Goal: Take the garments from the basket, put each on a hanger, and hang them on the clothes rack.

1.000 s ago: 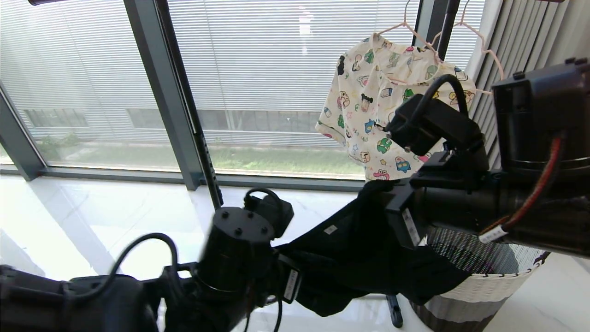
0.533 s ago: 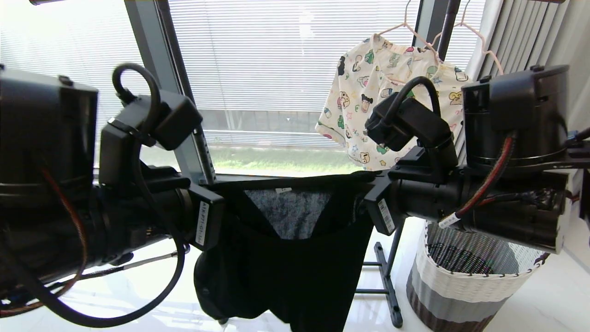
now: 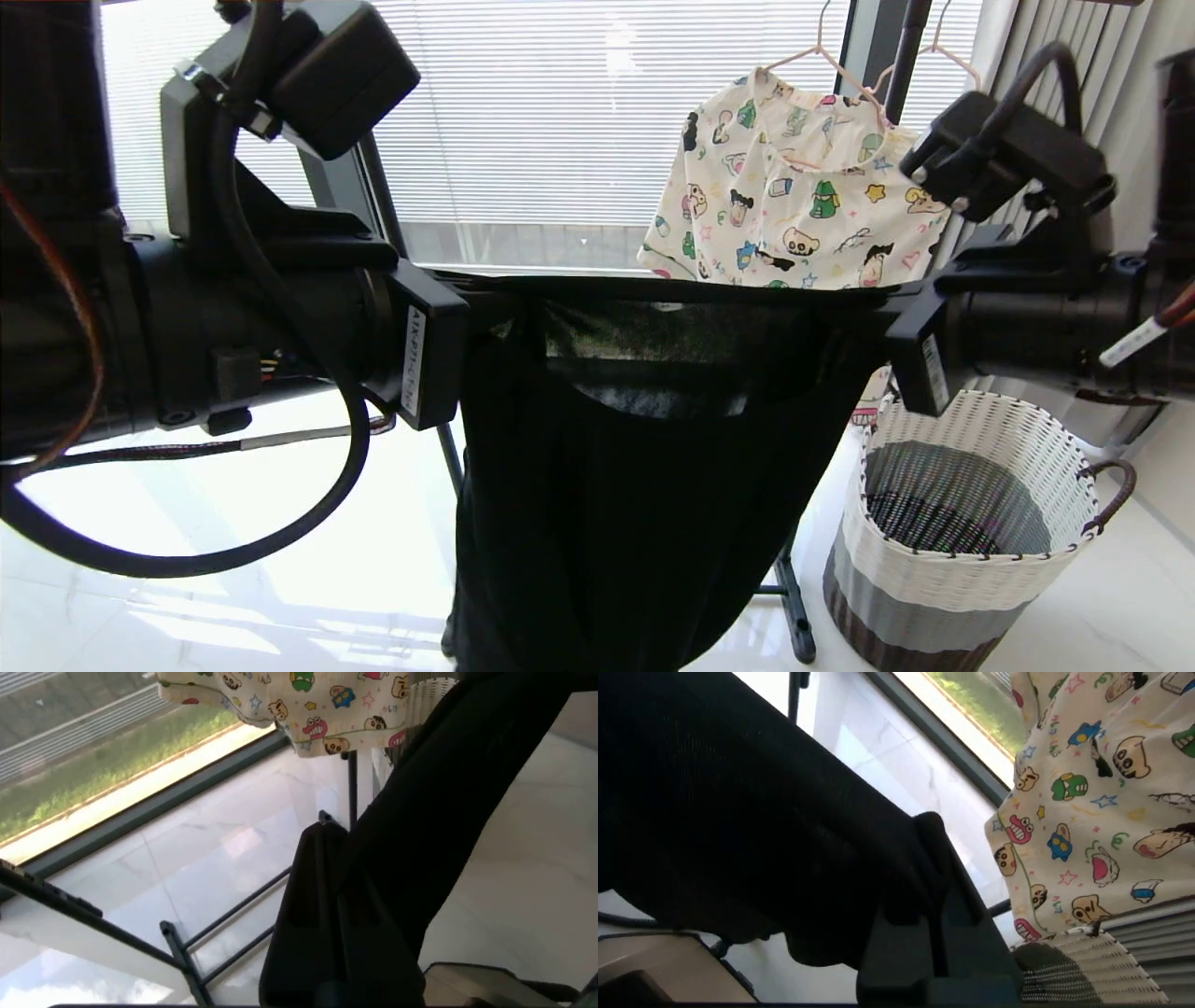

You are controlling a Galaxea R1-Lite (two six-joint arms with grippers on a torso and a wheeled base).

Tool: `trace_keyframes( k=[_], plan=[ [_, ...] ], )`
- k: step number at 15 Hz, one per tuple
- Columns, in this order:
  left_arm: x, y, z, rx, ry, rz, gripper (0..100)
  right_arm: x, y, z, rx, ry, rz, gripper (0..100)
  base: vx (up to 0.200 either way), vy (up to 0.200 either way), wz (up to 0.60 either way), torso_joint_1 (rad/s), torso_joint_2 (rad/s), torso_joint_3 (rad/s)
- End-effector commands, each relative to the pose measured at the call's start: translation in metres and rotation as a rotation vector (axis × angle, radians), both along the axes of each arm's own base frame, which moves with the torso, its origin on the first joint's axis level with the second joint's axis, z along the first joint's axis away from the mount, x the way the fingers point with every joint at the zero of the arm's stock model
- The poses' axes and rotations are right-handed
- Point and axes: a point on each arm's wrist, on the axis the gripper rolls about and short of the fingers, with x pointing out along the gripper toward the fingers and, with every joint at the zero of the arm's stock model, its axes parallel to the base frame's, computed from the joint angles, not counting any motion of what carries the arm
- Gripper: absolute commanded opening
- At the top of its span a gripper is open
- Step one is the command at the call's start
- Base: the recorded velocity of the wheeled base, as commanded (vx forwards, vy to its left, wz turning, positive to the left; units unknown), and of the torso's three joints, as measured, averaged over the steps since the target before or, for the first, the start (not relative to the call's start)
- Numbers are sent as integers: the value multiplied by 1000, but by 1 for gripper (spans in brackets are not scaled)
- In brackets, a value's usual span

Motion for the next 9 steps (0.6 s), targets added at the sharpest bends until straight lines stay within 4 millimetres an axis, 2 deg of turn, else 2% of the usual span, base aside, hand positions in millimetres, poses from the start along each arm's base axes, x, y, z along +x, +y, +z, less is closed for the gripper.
trace_keyframes(
  k=[1, 3, 6, 9],
  plan=[
    [3, -11, 6, 49, 36, -36, 0, 1, -14, 24, 33, -36, -16, 0, 0, 0, 0, 0, 0, 0],
    [-1, -10, 6, 90, 51, -54, 0, -1, -16, 30, 34, -33, -7, 0, 0, 0, 0, 0, 0, 0],
    [0, -10, 3, 146, 19, -78, 0, -2, -17, 28, 25, -22, -4, 0, 0, 0, 0, 0, 0, 0],
    [13, -21, -2, 158, -8, -99, 0, -21, -32, 26, 2, 23, 43, 0, 0, 0, 0, 0, 0, 0]
  ],
)
